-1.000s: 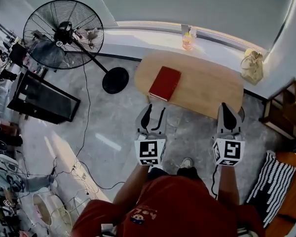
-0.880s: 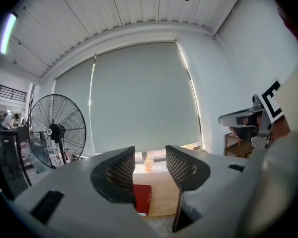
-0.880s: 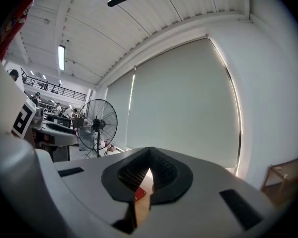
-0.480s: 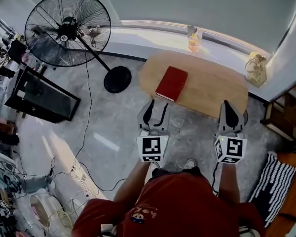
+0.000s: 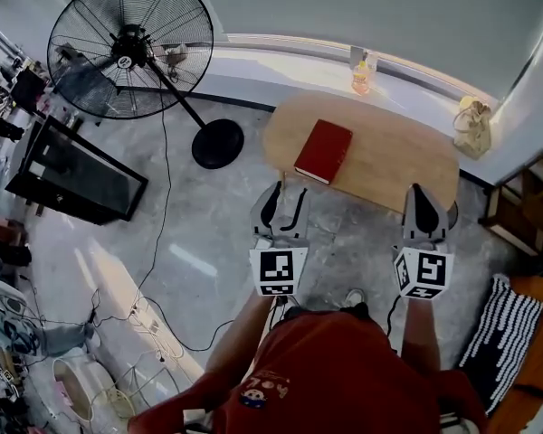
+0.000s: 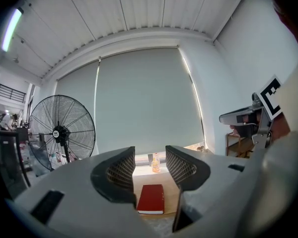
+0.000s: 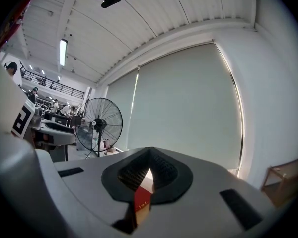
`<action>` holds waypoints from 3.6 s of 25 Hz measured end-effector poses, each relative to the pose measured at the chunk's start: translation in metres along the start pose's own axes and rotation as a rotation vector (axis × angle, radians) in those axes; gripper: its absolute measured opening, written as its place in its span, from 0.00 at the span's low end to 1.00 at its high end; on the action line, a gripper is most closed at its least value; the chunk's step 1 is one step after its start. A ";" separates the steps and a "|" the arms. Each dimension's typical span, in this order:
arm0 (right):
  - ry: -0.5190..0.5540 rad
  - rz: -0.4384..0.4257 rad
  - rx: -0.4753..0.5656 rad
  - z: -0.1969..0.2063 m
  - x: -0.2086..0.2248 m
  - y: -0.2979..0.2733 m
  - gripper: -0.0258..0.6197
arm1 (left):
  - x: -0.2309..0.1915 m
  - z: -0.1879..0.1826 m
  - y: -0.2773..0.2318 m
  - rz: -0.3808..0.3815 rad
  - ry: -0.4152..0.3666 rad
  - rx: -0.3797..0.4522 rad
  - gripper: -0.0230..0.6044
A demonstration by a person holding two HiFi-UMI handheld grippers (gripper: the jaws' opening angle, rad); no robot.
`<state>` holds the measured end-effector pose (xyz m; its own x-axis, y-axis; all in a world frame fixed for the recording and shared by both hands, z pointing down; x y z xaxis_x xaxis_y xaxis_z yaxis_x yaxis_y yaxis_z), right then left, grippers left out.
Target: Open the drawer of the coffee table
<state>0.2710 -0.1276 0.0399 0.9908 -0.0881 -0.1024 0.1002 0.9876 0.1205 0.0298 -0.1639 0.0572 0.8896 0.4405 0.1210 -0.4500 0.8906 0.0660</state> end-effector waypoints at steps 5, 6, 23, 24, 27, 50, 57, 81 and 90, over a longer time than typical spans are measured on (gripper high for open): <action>0.009 -0.010 -0.010 0.000 -0.009 -0.001 0.03 | -0.006 0.004 0.003 0.001 0.009 -0.006 0.34; 0.010 -0.013 -0.014 0.001 -0.010 0.000 0.03 | -0.006 0.005 0.004 0.000 0.012 -0.007 0.34; -0.013 -0.119 -0.138 0.109 -0.054 -0.029 0.03 | -0.015 0.118 -0.011 0.002 0.062 -0.116 0.34; -0.015 -0.125 -0.142 0.121 -0.057 -0.031 0.03 | -0.015 0.132 -0.012 0.000 0.065 -0.124 0.34; -0.017 -0.142 -0.154 0.168 -0.068 -0.032 0.03 | -0.013 0.180 -0.015 0.007 0.064 -0.132 0.34; -0.029 -0.201 -0.081 0.620 -0.121 -0.010 0.03 | 0.038 0.637 -0.009 0.047 0.036 -0.019 0.34; -0.060 -0.123 -0.090 0.701 -0.106 -0.028 0.03 | 0.034 0.709 -0.034 0.049 0.057 0.003 0.34; -0.080 -0.161 -0.080 0.746 -0.131 -0.052 0.03 | 0.028 0.757 -0.068 0.082 -0.038 0.021 0.34; -0.067 -0.186 -0.066 0.745 -0.131 -0.051 0.03 | 0.042 0.756 -0.078 0.096 0.043 0.024 0.34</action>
<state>0.2032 -0.2634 0.7830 0.9597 -0.2764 -0.0506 0.2785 0.9596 0.0407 0.0428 -0.3009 0.8058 0.8448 0.5282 0.0852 -0.5342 0.8416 0.0797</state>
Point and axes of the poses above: the fingertips, and each gripper's own axes: y backward along the fingers, x to its right, z out of its underside, the point moved 3 cm from there along y, backward along the fingers, and after that the axes turned 9 degrees about x, right-handed, at the moved point
